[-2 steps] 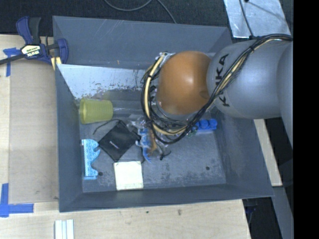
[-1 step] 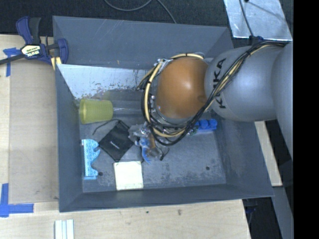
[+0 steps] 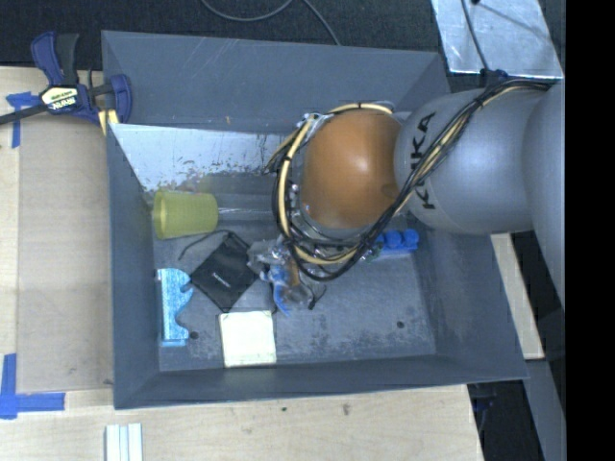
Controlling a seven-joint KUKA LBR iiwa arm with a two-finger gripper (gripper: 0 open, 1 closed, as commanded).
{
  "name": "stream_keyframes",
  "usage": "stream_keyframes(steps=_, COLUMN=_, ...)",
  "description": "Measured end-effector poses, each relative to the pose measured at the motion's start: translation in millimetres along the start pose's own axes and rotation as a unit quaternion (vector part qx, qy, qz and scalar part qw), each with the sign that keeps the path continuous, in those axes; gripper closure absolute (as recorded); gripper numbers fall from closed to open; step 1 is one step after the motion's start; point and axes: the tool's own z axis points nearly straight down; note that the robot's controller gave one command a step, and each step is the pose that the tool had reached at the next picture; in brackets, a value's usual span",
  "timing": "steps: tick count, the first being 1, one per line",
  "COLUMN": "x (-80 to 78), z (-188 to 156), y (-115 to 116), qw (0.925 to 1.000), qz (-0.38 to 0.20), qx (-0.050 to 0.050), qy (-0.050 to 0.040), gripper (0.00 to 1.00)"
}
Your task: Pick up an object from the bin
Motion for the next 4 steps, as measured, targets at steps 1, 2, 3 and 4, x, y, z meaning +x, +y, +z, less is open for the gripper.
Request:
stream_keyframes(steps=1, x=0.3, z=-3, y=1, qw=1.0, qz=0.0, qx=0.0, qy=-0.0001, gripper=1.0)
stream_keyframes(steps=2, x=1.8, z=-20, y=1, qw=1.0, qz=0.0, qx=-0.002, qy=0.0021, gripper=1.0)
stream_keyframes(steps=3, x=1.5, z=-44, y=1, qw=1.0, qz=0.001, qx=-0.001, qy=0.0014, gripper=1.0)
stream_keyframes(steps=4, x=0.5, z=-62, y=0, qw=1.0, qz=0.001, qx=0.0, qy=-0.0001, gripper=1.0)
